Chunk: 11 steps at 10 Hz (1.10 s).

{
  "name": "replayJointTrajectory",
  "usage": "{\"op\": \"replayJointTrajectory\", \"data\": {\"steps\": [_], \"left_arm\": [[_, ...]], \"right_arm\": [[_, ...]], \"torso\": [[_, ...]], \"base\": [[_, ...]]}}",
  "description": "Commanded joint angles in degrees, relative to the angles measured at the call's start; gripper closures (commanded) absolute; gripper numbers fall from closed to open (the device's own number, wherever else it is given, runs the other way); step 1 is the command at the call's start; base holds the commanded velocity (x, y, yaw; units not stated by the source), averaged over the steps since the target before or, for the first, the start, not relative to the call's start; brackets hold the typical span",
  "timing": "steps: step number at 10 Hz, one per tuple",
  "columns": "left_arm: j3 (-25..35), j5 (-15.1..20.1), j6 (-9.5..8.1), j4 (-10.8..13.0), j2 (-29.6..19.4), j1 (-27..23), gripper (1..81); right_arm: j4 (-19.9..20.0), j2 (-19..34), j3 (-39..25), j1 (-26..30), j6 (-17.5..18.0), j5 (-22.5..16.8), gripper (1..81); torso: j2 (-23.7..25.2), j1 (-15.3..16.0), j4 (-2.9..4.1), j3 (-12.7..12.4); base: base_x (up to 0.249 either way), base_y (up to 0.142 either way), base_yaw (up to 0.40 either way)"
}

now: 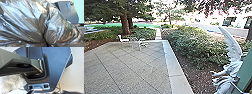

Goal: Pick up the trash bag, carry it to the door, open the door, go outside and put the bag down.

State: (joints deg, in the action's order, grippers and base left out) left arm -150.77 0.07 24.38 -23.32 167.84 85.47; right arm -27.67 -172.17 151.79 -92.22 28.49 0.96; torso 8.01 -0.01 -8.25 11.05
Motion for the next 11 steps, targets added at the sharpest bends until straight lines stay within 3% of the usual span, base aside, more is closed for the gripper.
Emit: {"op": "replayJointTrajectory", "data": {"steps": [1,11], "left_arm": [[0.3,3.97,0.32,0.03,-0.13,-2.28,81.1],[0.04,3.79,0.32,0.03,0.31,-2.36,81.1]], "right_arm": [[0.16,-0.22,-0.45,2.08,-0.1,-2.72,1.0],[0.07,-1.01,0.69,2.96,0.16,-3.69,1.0]], "torso": [[0.0,0.01,0.0,0.0],[0.0,0.01,0.0,0.0]], "base": [[0.0,0.0,0.0],[0.0,0.0,0.0]]}}
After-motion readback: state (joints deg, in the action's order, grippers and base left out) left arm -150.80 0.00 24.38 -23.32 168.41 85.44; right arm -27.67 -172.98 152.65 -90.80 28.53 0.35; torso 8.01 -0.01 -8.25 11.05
